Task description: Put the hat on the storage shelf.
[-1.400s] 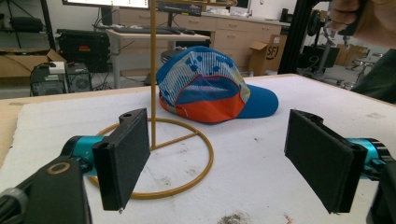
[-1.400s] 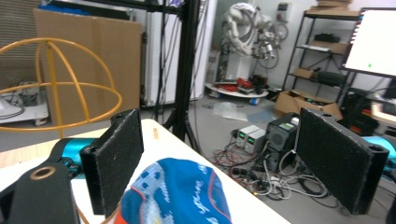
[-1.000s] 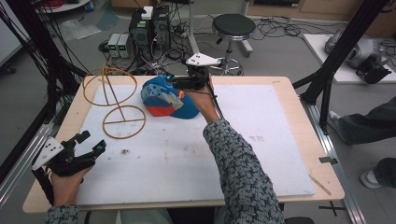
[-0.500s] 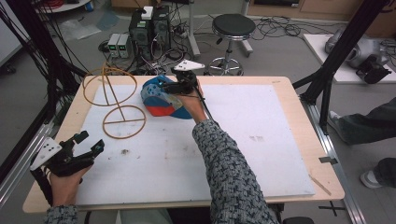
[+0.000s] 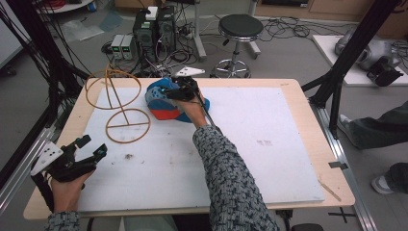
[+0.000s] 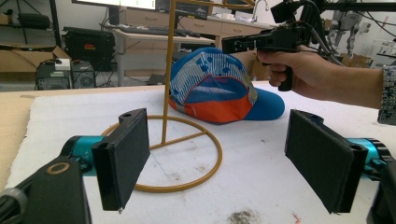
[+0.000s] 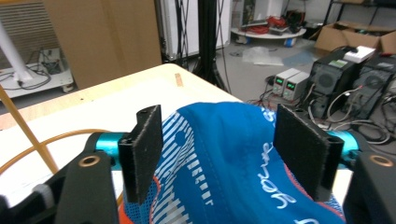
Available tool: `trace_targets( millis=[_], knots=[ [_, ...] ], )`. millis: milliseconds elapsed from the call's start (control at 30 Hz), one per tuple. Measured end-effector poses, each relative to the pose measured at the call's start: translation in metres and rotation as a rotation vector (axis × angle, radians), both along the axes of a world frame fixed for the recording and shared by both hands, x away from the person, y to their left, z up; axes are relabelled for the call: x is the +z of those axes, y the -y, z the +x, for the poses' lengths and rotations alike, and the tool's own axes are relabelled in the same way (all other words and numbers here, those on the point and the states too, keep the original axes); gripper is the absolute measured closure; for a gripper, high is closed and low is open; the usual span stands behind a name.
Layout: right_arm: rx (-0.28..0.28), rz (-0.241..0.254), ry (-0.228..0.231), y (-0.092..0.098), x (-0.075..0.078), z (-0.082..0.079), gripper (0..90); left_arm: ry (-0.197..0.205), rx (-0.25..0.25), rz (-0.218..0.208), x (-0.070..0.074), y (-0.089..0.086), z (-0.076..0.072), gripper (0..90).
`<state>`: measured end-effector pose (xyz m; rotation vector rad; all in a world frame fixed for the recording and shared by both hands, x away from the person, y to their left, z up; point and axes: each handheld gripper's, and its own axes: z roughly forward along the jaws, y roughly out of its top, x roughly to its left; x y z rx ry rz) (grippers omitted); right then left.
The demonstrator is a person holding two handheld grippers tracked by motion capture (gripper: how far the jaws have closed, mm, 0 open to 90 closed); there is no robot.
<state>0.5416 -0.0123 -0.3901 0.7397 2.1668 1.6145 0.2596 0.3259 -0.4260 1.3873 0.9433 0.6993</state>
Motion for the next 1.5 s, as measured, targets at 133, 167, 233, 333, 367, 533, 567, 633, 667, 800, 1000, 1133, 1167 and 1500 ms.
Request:
trace_targets(
  millis=[133,167,233,333,367,533,567,633,667,800,1000,1133,1167,1500],
  knots=[
    [0.006,-0.023,0.002,-0.002,-0.003,0.0,39.6,-0.003,-0.002,0.001,-0.001,0.0,0.0,22.2],
    [0.004,-0.035,0.004,-0.003,-0.004,0.0,42.6,-0.002,-0.002,0.001,-0.001,0.0,0.0,22.2],
    [0.007,-0.033,-0.001,-0.004,-0.005,0.001,45.6,-0.001,-0.003,0.0,0.0,0.0,0.0,22.2],
    [0.007,-0.044,-0.001,-0.005,-0.006,0.001,46.8,-0.001,-0.003,-0.001,0.0,0.0,0.0,22.2],
    [0.009,-0.052,0.002,-0.005,-0.007,0.001,48.2,-0.001,-0.004,-0.001,0.0,0.0,0.0,22.2],
    [0.016,-0.069,-0.008,-0.006,-0.009,0.001,53.2,-0.005,-0.005,-0.002,-0.001,0.0,0.001,22.2],
    [0.025,-0.078,-0.015,-0.007,-0.009,0.001,57.7,-0.006,-0.005,-0.005,-0.001,0.0,0.001,22.2],
    [0.024,-0.086,-0.009,-0.007,-0.009,0.001,59.8,-0.006,-0.008,0.002,-0.001,0.001,0.001,22.2],
    [0.029,-0.09,-0.006,-0.008,-0.009,0.0,66.8,-0.005,-0.008,0.002,-0.001,0.001,0.001,22.3],
    [0.02,-0.108,0.003,-0.01,-0.007,-0.001,74.6,-0.003,-0.007,0.0,-0.001,0.001,0.001,22.2],
    [0.007,-0.163,0.034,-0.009,-0.002,-0.003,85.9,-0.004,-0.003,0.003,-0.001,0.0,0.001,22.2],
    [-0.013,-0.113,0.054,-0.001,0.012,-0.005,88.3,0.0,-0.004,0.002,0.0,0.0,0.0,22.2],
    [-0.018,-0.109,0.062,0.0,0.015,-0.006,88.7,0.0,-0.004,0.002,0.0,0.0,0.0,22.2],
    [-0.034,-0.087,0.071,0.006,0.024,-0.007,89.7,0.001,-0.005,0.001,0.0,0.0,0.0,22.3]
  ],
)
